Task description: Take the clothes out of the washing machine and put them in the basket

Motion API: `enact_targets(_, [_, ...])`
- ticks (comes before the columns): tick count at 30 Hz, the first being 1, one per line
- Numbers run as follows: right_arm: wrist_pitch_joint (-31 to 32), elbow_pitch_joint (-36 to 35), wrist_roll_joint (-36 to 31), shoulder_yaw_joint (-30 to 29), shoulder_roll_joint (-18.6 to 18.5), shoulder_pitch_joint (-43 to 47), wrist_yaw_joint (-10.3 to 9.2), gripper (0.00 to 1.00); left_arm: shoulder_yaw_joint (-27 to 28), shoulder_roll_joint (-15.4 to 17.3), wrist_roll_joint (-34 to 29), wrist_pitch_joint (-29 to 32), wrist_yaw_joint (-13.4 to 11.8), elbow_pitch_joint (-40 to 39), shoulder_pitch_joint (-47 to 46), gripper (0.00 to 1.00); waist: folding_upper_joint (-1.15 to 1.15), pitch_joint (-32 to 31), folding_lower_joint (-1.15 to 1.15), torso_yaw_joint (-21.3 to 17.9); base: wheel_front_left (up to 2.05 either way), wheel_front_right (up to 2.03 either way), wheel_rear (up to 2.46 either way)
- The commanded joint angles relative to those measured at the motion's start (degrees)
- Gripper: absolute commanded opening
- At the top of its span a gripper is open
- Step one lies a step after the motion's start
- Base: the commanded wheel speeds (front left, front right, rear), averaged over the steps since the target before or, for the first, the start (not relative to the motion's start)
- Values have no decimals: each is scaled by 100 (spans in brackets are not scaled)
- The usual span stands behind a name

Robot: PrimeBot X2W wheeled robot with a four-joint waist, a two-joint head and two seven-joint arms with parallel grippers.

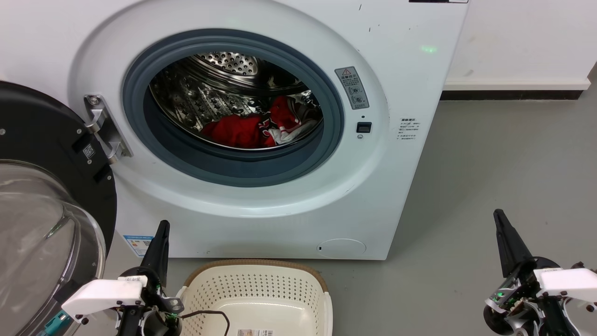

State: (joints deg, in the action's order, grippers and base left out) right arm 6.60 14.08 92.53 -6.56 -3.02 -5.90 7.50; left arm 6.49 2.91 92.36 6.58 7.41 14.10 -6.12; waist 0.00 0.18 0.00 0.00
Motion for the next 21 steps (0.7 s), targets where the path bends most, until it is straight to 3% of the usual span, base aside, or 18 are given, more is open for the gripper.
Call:
enact_targets(1, [3, 8, -28, 2, 20, -73, -2, 0, 13, -6, 12, 8, 28, -2, -35, 0, 0, 0, 0, 0, 0, 0, 0])
enact_targets(21, [3, 8, -27, 2, 21, -73, -2, 0, 13, -6, 12, 8, 28, -2, -35, 0, 0, 0, 0, 0, 0, 0, 0])
